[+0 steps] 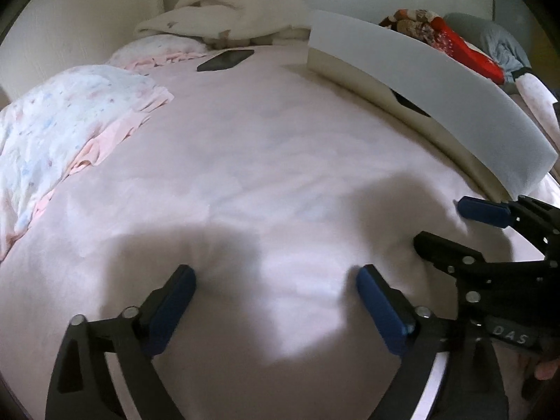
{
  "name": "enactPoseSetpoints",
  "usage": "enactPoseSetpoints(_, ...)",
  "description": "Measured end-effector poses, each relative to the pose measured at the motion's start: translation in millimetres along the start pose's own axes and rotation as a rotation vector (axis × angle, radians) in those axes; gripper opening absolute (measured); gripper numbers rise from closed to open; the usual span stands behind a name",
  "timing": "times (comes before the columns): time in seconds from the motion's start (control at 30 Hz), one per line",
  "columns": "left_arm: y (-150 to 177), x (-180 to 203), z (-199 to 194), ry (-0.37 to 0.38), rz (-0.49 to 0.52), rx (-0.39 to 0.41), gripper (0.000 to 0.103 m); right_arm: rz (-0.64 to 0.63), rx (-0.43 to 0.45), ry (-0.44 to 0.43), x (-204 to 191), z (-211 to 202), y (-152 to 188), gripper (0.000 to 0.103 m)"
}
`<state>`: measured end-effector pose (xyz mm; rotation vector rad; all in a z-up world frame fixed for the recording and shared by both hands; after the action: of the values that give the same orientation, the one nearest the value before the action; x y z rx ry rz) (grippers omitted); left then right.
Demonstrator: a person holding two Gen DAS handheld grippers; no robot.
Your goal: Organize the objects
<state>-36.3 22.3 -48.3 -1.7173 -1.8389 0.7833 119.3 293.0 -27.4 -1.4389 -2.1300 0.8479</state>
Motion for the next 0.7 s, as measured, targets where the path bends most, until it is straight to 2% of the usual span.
enactPoseSetpoints(0.17, -1, -3, 0, 0.012, -0.013, 0.002, 0.099, 0.001, 0.030, 0.004, 5, -7, -2, 0.069)
enactPoseSetpoints(0.33, -1, -3, 2, 0.013, -0.014, 0.002, 0.099, 0.007, 0.028, -0.002, 7, -6, 8, 0.069)
enactPoseSetpoints(0.7, -1, -3, 3, 0.014, -0.014, 0.000, 0.099, 0.007, 0.028, -0.002, 0, -3, 0, 0.069)
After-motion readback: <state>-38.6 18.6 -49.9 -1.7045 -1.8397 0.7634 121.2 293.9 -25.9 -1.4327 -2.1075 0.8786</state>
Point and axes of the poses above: each gripper's, at about its wrist camera, not at the fingertips, and z roughly the way its jaws point, x to its right, y to its underside, the point moved 4 cm from there along z, roughly the way its jaws point, and after that the axes turned 7 degrees about x, right-handed, at the moved point
